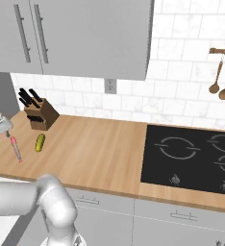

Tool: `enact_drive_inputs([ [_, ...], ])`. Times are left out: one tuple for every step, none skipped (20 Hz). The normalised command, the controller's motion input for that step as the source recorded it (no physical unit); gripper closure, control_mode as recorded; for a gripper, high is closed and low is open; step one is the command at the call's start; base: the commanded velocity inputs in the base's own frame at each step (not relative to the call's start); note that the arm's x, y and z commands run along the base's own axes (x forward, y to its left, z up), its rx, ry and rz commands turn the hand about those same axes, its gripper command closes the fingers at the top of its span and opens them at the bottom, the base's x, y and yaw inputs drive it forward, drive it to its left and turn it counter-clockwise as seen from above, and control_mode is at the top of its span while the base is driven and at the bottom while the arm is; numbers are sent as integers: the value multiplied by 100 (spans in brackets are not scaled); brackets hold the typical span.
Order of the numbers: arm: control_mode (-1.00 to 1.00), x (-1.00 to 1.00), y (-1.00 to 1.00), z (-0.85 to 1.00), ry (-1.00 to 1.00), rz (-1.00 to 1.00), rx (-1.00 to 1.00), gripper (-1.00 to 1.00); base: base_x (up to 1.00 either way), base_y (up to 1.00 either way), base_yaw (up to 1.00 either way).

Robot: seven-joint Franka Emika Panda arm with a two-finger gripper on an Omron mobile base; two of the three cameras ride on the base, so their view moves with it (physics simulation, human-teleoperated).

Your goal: Pick the tongs from the drawer and place it on the counter.

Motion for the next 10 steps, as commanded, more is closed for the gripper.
enact_drive_inputs([
  [-100, -100, -78, 30, -15, 0, 8, -100, 0, 0, 0],
  [-100, -100, -96, 29, -15, 0, 10, -100, 0, 0, 0],
  [-100, -100, -100, 39, -16, 0, 14, -100, 0, 0, 0],
  [-100, -90, -100, 62, -18, 0, 23, -100, 0, 0, 0],
  [-100, -71, -100, 72, -29, 0, 24, -100, 0, 0, 0],
  [-100, -51, -100, 77, -29, 0, 29, -100, 0, 0, 0],
  [-100, -48, -100, 72, -30, 0, 29, -100, 0, 0, 0],
  [-100, -46, -100, 69, -31, 0, 31, -100, 0, 0, 0],
  [-100, -53, -100, 53, -27, 0, 31, -100, 0, 0, 0],
  [-100, -61, -100, 34, -28, 0, 31, -100, 0, 0, 0],
])
